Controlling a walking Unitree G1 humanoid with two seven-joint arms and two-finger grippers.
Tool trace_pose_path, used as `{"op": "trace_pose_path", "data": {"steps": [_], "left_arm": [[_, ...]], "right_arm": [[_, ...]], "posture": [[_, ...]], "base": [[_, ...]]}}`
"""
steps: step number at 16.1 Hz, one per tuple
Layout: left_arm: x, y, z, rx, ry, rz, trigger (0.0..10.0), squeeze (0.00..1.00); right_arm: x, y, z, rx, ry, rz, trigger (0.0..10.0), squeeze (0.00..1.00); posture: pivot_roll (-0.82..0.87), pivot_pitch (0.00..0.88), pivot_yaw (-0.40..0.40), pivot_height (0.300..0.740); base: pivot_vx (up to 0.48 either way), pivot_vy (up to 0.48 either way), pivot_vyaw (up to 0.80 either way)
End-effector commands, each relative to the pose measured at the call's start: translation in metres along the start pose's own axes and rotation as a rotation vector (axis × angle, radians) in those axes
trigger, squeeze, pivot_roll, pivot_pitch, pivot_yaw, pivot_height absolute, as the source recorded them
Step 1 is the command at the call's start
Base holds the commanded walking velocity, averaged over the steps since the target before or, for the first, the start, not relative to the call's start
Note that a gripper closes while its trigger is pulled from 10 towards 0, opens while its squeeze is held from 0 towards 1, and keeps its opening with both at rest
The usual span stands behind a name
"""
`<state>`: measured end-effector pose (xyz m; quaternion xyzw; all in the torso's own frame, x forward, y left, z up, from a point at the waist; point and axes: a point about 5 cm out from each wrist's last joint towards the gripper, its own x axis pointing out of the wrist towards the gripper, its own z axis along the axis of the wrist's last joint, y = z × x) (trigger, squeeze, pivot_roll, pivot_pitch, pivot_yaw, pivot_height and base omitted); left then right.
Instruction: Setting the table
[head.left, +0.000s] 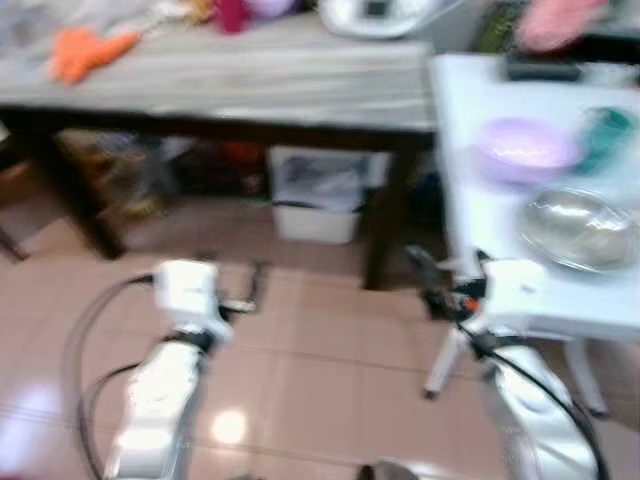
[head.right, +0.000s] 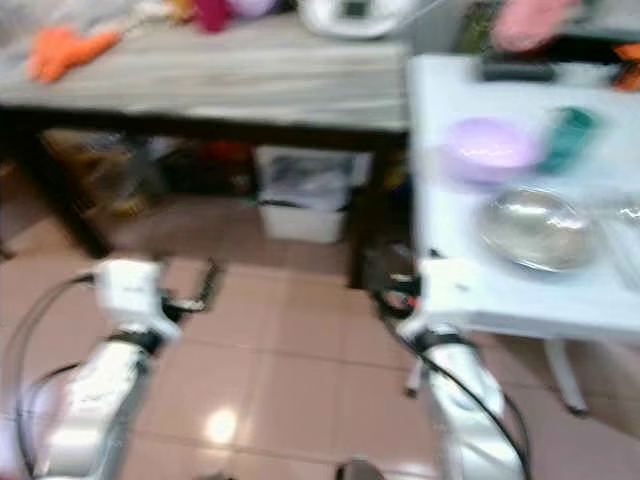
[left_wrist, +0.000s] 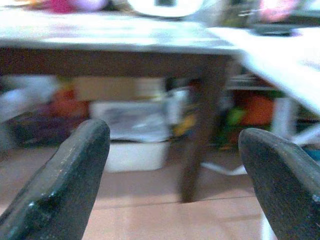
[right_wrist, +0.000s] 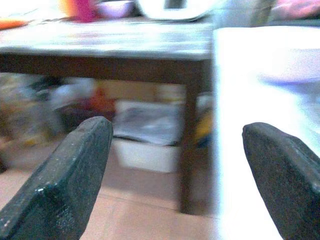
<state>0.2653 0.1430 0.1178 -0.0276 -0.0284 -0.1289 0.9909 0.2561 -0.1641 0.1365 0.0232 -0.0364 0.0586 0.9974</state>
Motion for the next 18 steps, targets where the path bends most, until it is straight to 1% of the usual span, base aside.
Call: {"op": "trace_pose_path", "data": {"steps": [1,5,9,12,13,16,18], "left_arm": [[-0.0045,0.0120,0.0024,0.021,0.004,0.040,10.0,0.00],[-0.0038,0.0121,0.0038,0.023,0.002,0.040,10.0,0.00],[-0.0049,0.0133,0.0057,0.016,-0.008,0.052,10.0,0.00],[-0.0053,0.0132,0.0095,0.005,-0.021,0.033,10.0,0.00],[-0.0049,0.0136,0.0117,0.013,-0.026,0.034,10.0,0.00],[-0.0046,0.0166,0.0110,-0.002,-0.009,0.052,10.0,0.00],[-0.0040,0.0173,0.0109,-0.001,0.000,0.047,10.0,0.00]], "right_arm": [[0.0008,0.0090,0.0029,0.021,-0.016,0.021,10.0,0.00],[0.0019,0.0107,0.0046,0.024,-0.023,0.025,10.0,0.00],[0.0033,0.0132,0.0054,0.029,-0.028,0.033,10.0,0.00],[0.0056,0.0152,0.0066,0.034,-0.036,0.038,10.0,0.00],[0.0061,0.0165,0.0065,0.036,-0.037,0.040,10.0,0.00],[0.0064,0.0181,0.0056,0.043,-0.038,0.038,10.0,0.00],[0.0064,0.0187,0.0051,0.046,-0.038,0.035,10.0,0.00]], "posture": [[-0.12,0.171,0.036,0.740],[-0.12,0.171,0.041,0.740],[-0.11,0.170,0.043,0.740],[-0.10,0.168,0.049,0.740],[-0.10,0.167,0.052,0.740],[-0.10,0.166,0.059,0.740],[-0.10,0.166,0.061,0.740]], "base": [[0.000,-0.386,0.00],[0.000,-0.357,0.00],[0.000,0.000,0.00],[0.000,0.000,0.00],[0.000,0.000,0.00],[0.000,0.000,0.00],[0.000,-0.251,0.00]]}}
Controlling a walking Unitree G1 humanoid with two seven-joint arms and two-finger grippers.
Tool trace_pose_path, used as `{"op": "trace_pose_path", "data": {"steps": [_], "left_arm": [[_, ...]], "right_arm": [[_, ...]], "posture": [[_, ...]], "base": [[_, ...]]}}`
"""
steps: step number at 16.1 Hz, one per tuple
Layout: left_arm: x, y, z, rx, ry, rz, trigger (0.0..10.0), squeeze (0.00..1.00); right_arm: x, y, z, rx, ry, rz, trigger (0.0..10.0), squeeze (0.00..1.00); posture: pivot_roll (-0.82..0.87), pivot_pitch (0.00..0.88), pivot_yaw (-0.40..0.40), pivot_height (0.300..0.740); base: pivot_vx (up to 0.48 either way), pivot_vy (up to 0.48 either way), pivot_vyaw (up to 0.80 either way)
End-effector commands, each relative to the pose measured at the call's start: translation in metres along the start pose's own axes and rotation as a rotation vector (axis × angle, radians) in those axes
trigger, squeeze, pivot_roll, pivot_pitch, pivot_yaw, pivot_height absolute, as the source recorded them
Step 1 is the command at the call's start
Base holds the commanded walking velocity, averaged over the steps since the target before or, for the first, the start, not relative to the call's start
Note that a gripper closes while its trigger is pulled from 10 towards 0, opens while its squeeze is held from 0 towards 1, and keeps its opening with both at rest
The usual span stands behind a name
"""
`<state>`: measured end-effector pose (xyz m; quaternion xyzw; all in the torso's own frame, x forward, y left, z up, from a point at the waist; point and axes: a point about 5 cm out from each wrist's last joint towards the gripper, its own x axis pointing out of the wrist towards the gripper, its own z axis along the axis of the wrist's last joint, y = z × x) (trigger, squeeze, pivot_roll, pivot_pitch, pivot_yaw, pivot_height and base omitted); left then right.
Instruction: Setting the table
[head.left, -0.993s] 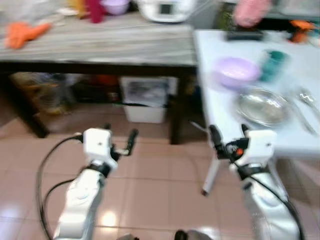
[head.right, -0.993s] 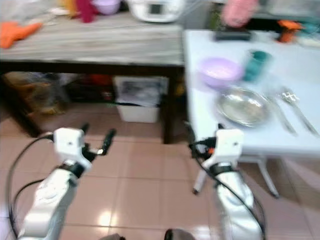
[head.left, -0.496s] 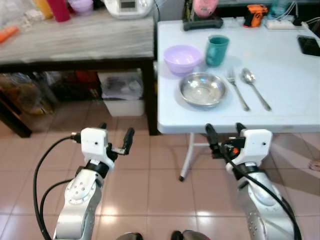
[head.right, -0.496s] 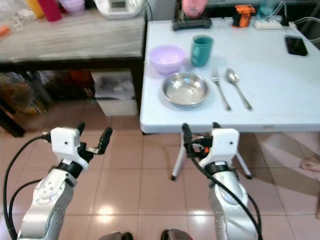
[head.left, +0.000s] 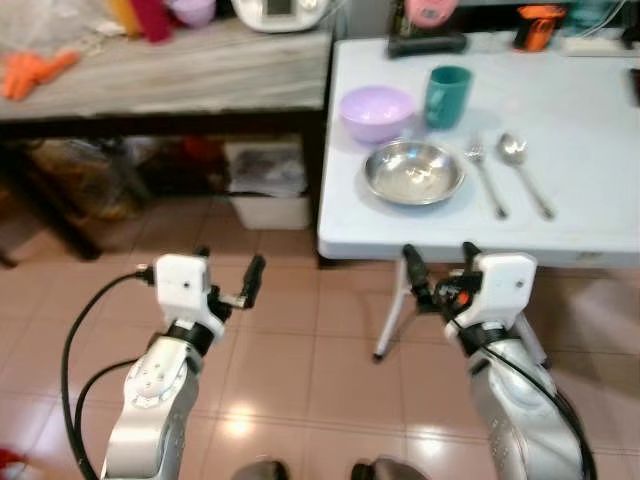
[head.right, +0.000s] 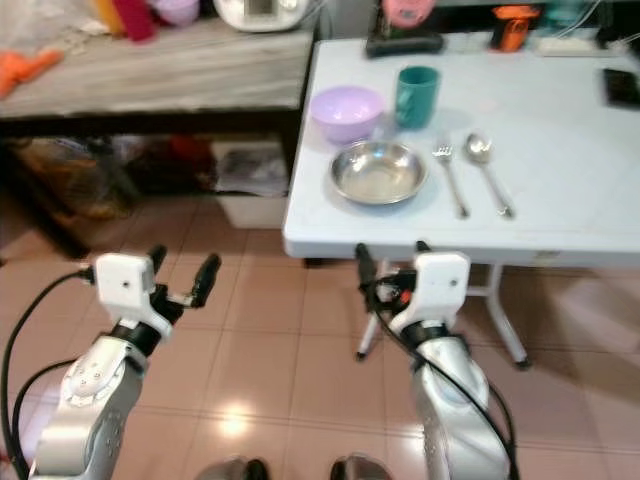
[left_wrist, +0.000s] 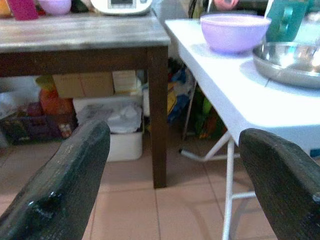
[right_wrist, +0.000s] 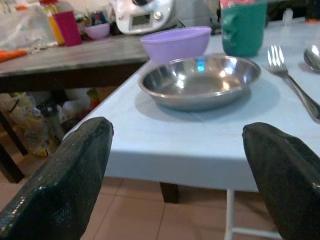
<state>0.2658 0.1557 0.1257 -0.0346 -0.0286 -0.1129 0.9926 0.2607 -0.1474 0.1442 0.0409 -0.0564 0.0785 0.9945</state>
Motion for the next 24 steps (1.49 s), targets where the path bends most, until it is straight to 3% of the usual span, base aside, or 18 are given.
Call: {"op": "trace_pose_path", "data": {"steps": [1,10,12,15,20,22,24], "left_arm": [[-0.001,0.005,0.002,0.010,0.007,0.013,10.0,0.00],[-0.003,0.006,0.001,0.010,0.021,0.001,10.0,0.00],[-0.005,0.006,0.000,0.007,0.023,0.006,10.0,0.00],[-0.007,0.005,-0.002,0.015,0.022,0.007,10.0,0.00],[-0.003,0.002,0.005,-0.009,-0.003,-0.019,10.0,0.00],[-0.005,0.000,0.007,-0.019,-0.011,-0.044,10.0,0.00],[-0.009,0.001,0.008,-0.016,-0.013,-0.047,10.0,0.00]], "right_arm": [[0.000,0.003,-0.002,0.013,0.003,-0.005,10.0,0.00],[0.003,-0.005,0.007,-0.019,-0.015,-0.094,10.0,0.00],[0.006,-0.005,0.009,-0.087,-0.021,-0.127,10.0,0.00],[0.007,-0.002,0.008,-0.051,-0.026,-0.106,10.0,0.00],[0.006,0.003,0.016,-0.070,-0.043,-0.072,10.0,0.00],[0.002,-0.003,0.024,-0.129,-0.082,-0.094,10.0,0.00],[-0.002,-0.008,0.023,-0.130,-0.073,-0.095,10.0,0.00]], "posture": [[-0.10,0.165,0.064,0.740],[-0.10,0.171,0.077,0.740],[-0.10,0.174,0.077,0.740],[-0.10,0.175,0.080,0.740],[-0.10,0.178,0.081,0.740],[-0.10,0.182,0.077,0.740],[-0.11,0.184,0.074,0.740]], "base": [[0.000,-0.319,0.00],[0.000,-0.213,0.00],[0.000,0.000,0.00],[0.000,0.000,0.00],[0.000,0.000,0.00],[0.000,0.000,0.00],[0.000,0.000,0.00]]}}
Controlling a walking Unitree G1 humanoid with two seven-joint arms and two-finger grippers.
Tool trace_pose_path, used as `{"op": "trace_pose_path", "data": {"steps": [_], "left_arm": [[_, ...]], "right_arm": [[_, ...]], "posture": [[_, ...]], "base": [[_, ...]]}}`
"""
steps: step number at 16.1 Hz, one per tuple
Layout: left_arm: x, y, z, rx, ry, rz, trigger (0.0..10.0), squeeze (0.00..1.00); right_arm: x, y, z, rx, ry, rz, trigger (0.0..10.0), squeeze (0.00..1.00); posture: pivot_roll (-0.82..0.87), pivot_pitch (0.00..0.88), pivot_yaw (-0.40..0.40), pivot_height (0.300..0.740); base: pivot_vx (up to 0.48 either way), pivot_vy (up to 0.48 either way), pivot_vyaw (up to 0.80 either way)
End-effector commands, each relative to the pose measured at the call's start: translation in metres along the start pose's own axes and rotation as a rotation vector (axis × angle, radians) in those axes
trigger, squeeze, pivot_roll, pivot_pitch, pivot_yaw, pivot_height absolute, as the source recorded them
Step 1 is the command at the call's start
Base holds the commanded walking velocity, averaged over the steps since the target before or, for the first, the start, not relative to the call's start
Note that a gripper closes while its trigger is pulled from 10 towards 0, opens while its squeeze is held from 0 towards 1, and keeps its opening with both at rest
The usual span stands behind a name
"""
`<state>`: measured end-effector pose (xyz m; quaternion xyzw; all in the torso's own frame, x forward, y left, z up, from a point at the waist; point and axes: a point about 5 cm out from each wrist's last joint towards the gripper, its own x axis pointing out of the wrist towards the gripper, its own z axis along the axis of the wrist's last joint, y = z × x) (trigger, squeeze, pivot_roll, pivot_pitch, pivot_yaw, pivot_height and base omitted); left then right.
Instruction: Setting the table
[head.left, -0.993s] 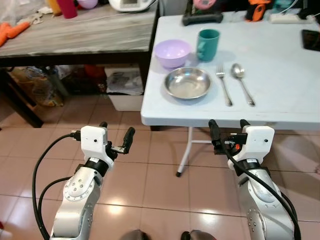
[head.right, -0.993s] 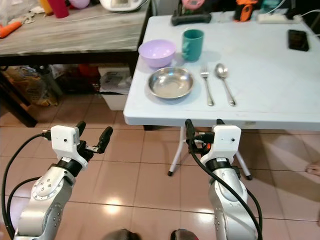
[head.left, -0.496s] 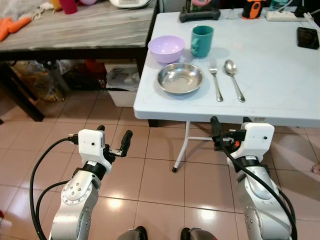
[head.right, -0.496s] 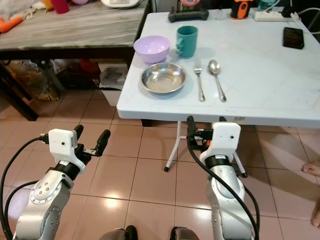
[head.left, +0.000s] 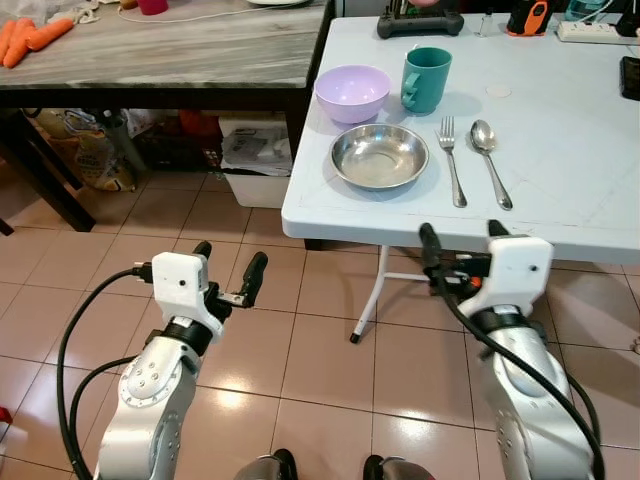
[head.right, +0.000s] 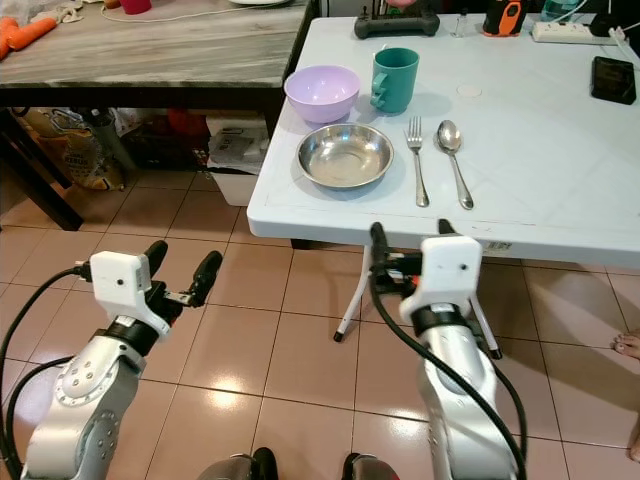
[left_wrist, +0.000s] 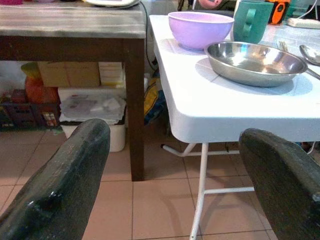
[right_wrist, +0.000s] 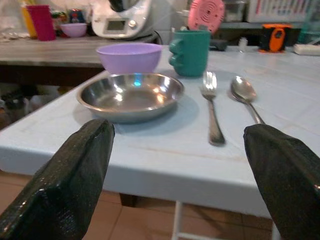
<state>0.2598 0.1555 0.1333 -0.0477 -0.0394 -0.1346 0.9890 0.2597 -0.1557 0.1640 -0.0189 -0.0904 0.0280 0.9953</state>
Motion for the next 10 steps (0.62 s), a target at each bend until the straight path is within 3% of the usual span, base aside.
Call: {"op": "trace_pose_path", "data": {"steps": [1,3,6,10], "left_arm": [[-0.0056,0.0041,-0.0005,0.005,0.013,0.000,10.0,0.00],[-0.0085,0.0045,-0.0029,-0.009,0.018,0.000,10.0,0.00],[-0.0067,-0.0012,-0.0010,-0.021,0.008,-0.026,10.0,0.00],[-0.0068,-0.0038,-0.0002,-0.030,0.005,-0.041,10.0,0.00]], "right_arm": [[-0.0030,-0.0036,0.0024,-0.004,-0.008,-0.003,10.0,0.00],[-0.0009,-0.0078,0.0035,-0.011,-0.009,-0.005,10.0,0.00],[0.0013,-0.0038,0.0048,-0.007,-0.010,0.004,10.0,0.00],[-0.0001,-0.0038,0.0092,-0.006,-0.025,0.011,10.0,0.00]], "posture": [[-0.10,0.185,0.070,0.740],[-0.11,0.185,0.065,0.740],[-0.10,0.185,0.064,0.740],[-0.11,0.187,0.064,0.740]], "base": [[0.000,0.000,0.00],[0.000,0.000,0.00],[0.282,0.000,-0.48],[0.307,0.000,0.00]]}}
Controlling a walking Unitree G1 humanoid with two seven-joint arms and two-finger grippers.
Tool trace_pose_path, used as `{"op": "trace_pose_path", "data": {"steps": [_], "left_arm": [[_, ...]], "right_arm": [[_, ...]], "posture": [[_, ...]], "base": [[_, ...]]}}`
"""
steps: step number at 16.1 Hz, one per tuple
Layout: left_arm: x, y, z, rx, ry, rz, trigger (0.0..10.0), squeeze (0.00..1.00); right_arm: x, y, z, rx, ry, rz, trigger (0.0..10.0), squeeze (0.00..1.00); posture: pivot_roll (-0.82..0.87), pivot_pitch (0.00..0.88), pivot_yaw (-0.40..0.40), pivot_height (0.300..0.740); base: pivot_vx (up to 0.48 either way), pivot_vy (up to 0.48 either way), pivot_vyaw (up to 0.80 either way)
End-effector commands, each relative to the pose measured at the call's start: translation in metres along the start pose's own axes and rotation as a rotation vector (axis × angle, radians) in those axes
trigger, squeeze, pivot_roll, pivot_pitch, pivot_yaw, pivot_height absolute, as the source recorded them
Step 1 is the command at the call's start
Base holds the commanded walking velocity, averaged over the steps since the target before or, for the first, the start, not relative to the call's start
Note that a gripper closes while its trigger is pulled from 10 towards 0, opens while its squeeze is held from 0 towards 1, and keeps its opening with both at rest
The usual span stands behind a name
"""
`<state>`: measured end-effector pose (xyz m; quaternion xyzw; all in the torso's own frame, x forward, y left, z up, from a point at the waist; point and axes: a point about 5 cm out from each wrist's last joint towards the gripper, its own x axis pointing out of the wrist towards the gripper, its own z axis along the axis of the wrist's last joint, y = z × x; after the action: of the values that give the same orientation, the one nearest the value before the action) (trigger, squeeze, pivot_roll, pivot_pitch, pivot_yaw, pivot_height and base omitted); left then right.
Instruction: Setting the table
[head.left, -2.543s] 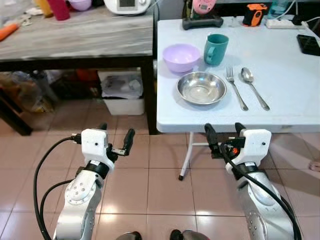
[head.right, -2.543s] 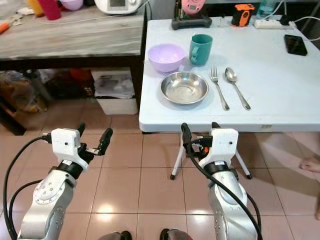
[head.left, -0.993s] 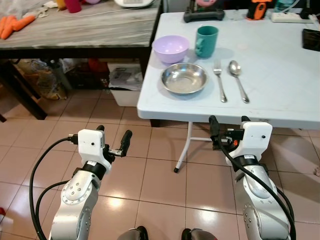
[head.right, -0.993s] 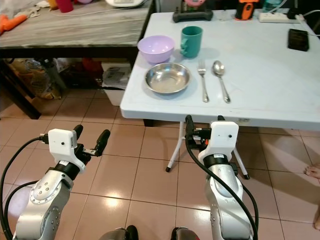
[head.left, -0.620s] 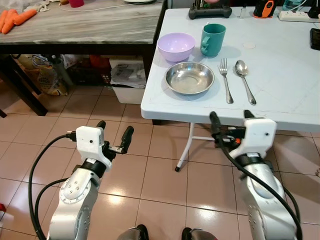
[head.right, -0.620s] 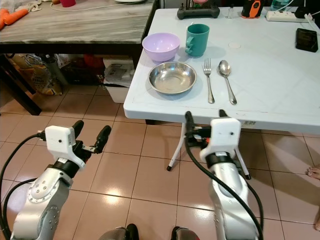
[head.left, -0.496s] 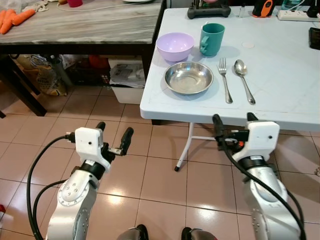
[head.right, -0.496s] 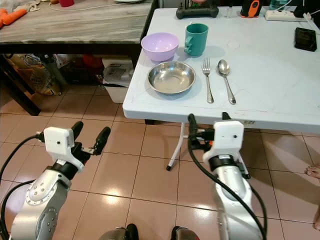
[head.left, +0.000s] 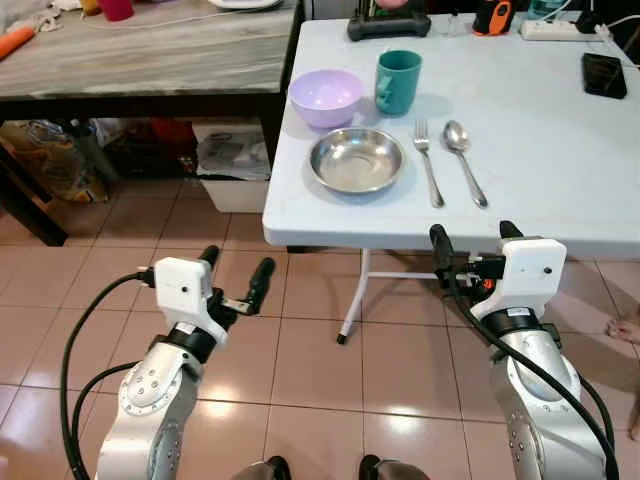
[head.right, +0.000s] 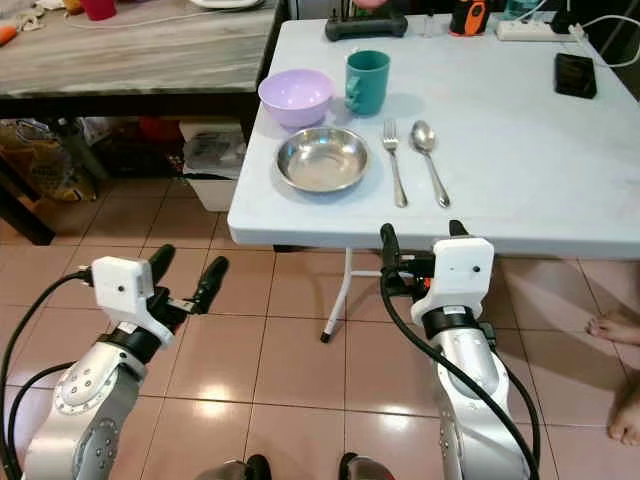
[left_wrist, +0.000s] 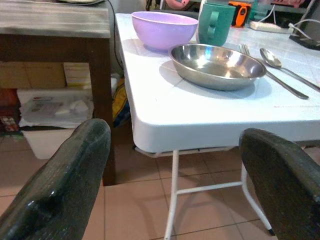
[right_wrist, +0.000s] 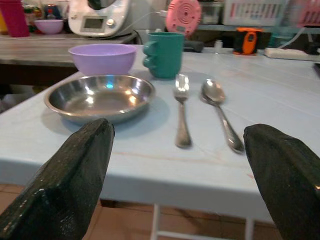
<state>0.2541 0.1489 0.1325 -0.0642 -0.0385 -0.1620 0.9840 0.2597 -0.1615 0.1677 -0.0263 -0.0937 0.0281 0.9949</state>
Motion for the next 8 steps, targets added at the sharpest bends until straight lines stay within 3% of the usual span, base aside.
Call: {"op": "trace_pose_path", "data": {"steps": [1,8], "left_arm": [[-0.0028,0.0034,0.0012,0.006,0.004,0.007,10.0,0.00],[-0.0007,0.0009,0.0008,0.004,0.005,-0.004,10.0,0.00]], "right_arm": [[-0.0008,0.0021,0.0073,0.010,-0.024,0.007,10.0,0.00],[-0.0003,0.0036,0.0080,0.019,-0.027,0.007,10.0,0.00]], "posture": [[-0.12,0.186,0.065,0.740],[-0.12,0.184,0.059,0.740]], "base": [[0.315,0.000,0.00],[0.315,0.000,0.00]]}}
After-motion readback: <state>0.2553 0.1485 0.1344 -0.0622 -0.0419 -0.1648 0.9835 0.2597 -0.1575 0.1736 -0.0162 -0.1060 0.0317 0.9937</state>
